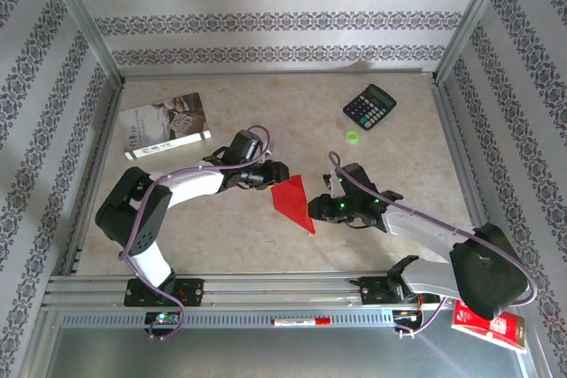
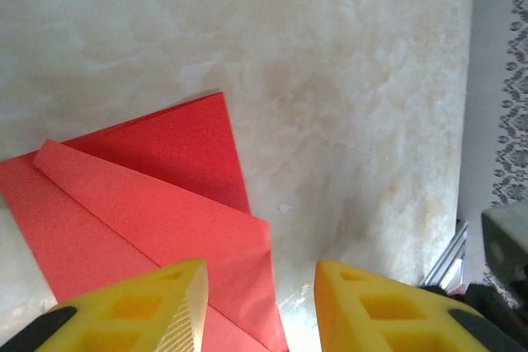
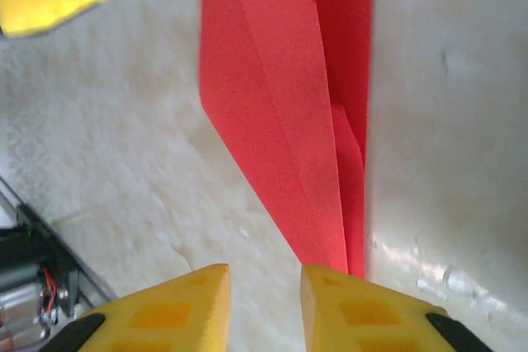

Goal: Fold a paper plane with a square sheet of paper (pick it up from the middle)
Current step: Fourth fold the wing at the center of the table, then turn over the paper at the center of the table.

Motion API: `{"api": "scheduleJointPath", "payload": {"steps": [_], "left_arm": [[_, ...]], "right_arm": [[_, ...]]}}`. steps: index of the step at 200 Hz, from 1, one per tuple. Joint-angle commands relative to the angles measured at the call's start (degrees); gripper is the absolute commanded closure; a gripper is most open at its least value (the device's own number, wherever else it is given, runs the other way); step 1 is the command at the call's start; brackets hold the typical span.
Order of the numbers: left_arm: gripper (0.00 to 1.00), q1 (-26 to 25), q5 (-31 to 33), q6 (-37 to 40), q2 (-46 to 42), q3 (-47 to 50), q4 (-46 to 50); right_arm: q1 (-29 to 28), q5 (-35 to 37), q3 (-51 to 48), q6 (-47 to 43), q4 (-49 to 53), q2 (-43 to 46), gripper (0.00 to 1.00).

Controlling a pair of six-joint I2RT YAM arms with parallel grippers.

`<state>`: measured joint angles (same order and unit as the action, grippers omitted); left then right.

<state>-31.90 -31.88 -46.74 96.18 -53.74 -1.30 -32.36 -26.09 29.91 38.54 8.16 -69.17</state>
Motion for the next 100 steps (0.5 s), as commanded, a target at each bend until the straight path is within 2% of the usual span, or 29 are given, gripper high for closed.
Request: {"api": "scheduleJointPath", "payload": {"steps": [1,52,100], "left_arm": [[0.59,1.0,1.7,1.7,-4.1,2.1,2.9],[0.56,2.1,2.0,1.7,-7.3,4.9,3.7],[0.56,3.9,1.3,1.7,-8.1,6.4,3.8]], "right_arm": [[0.3,7.1,4.4,-5.5,2.6,-2.8,0.68],[-0.6,6.3,12.4,-11.1,1.9,-15.6,0.60],[-1.3,5.6,16.1,-13.4,1.5,-23.4,0.60]]}}
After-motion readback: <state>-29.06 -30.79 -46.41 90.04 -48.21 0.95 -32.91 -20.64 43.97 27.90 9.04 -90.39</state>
